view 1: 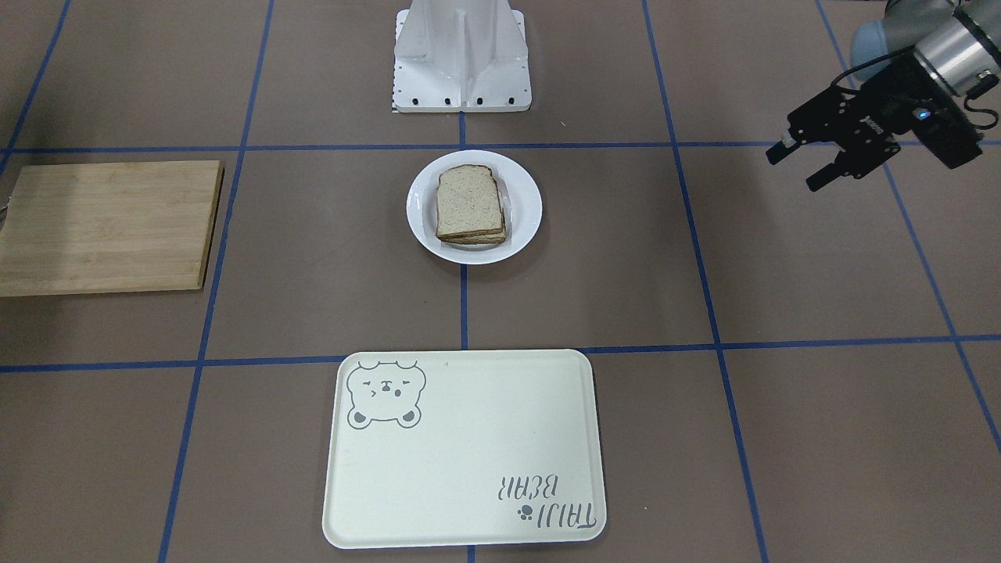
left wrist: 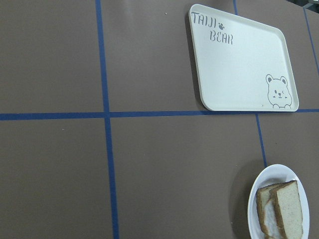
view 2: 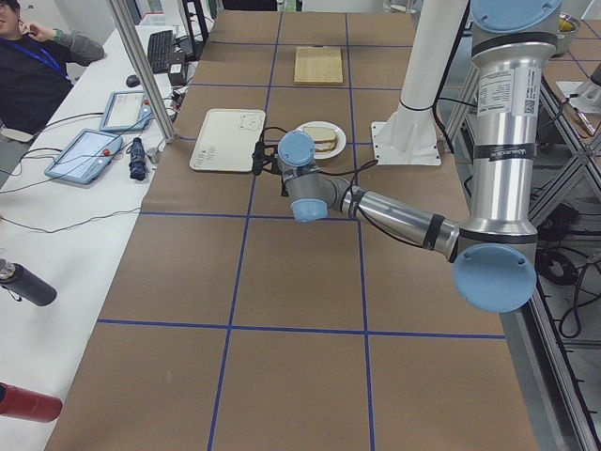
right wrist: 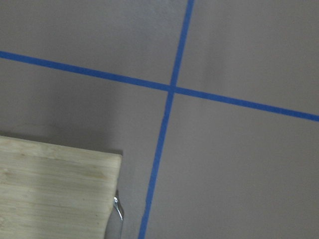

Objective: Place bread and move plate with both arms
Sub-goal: 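Withdraw the right arm away while the left arm moves in toward the plate, then grasp the rim of the white plate nearest the left gripper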

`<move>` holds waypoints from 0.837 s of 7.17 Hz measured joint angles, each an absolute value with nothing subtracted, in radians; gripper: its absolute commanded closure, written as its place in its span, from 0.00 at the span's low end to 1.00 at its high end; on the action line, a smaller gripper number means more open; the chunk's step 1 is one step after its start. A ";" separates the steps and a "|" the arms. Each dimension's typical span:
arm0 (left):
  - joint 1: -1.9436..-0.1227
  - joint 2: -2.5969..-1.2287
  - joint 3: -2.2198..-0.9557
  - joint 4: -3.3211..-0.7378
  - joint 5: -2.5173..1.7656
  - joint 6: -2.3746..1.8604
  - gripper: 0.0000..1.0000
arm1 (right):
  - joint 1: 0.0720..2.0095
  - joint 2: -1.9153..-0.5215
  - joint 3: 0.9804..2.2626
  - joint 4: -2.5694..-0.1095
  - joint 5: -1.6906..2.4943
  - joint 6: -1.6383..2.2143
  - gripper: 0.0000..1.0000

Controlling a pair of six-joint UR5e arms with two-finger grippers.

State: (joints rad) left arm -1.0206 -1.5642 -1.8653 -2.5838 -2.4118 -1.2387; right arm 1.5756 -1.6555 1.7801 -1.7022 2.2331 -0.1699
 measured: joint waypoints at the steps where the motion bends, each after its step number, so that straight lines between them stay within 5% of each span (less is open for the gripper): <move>1: -0.903 -1.582 -1.856 -2.648 -2.293 -1.327 0.02 | 1.618 -1.680 1.786 -1.719 2.214 -0.232 0.00; 3: -0.670 -1.638 -1.831 -2.711 -2.043 -1.453 0.06 | 1.643 -1.696 1.784 -1.725 2.224 -0.283 0.00; 6: -0.448 -1.736 -1.760 -2.739 -1.789 -1.550 0.49 | 1.646 -1.692 1.780 -1.729 2.246 -0.280 0.00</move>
